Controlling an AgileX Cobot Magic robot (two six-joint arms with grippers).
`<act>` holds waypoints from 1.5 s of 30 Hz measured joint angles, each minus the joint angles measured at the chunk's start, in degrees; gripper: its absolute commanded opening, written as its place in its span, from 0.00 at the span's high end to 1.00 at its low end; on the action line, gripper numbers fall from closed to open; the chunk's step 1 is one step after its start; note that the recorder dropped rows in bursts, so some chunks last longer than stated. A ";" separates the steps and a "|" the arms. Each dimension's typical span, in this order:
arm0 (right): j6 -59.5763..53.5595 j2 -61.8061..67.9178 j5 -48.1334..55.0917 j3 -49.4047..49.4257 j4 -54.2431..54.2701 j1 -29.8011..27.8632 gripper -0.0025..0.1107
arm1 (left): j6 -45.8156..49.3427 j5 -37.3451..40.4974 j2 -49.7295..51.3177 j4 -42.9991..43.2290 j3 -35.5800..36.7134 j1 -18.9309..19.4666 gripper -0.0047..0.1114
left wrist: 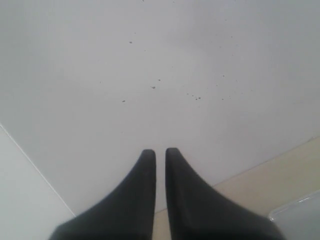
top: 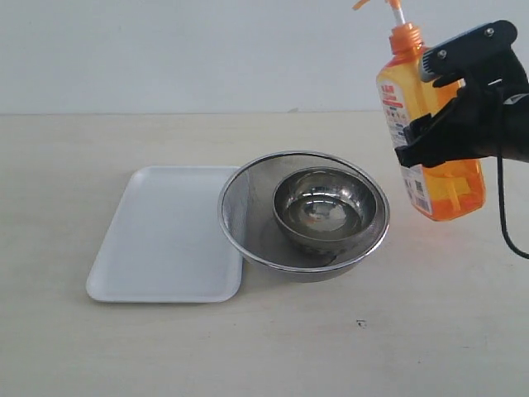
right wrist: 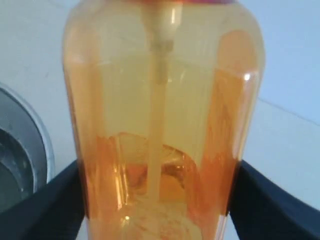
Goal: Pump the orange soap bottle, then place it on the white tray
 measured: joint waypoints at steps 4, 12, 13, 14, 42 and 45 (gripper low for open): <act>5.85 0.00 -3.86 0.24 0.10 0.00 0.98 | 0.00 0.00 0.00 0.00 0.00 0.00 0.92; 19.22 0.00 -10.29 0.32 -9.02 0.00 0.98 | 0.00 0.00 0.00 0.00 0.00 0.00 0.92; 21.98 0.00 -10.95 0.32 -11.57 0.00 0.98 | 0.00 0.00 0.00 0.00 0.00 0.00 0.92; 25.67 0.00 -11.73 0.32 -14.85 0.00 0.98 | 0.00 0.00 0.00 0.00 0.00 0.00 0.92; 39.62 0.00 -19.52 0.32 -30.49 0.00 0.98 | 0.00 0.00 0.00 0.00 0.00 0.00 0.92; 36.16 0.00 -19.46 0.32 -28.75 0.00 0.98 | 0.00 0.00 0.00 -0.16 0.00 0.00 0.92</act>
